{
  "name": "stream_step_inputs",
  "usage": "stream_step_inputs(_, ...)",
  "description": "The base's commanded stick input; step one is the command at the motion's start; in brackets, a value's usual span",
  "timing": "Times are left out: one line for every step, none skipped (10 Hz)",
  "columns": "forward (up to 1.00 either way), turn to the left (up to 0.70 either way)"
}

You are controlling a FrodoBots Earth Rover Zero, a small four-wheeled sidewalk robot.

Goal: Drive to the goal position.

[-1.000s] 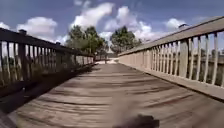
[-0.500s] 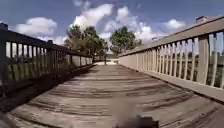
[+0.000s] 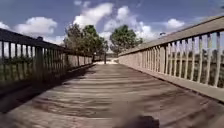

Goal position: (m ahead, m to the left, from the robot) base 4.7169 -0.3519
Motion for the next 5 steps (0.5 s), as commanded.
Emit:
stream_step_inputs(0.85, 0.0)
stream_step_inputs(0.85, 0.0)
stream_step_inputs(0.85, 0.0)
stream_step_inputs(0.85, 0.0)
stream_step_inputs(0.85, 0.0)
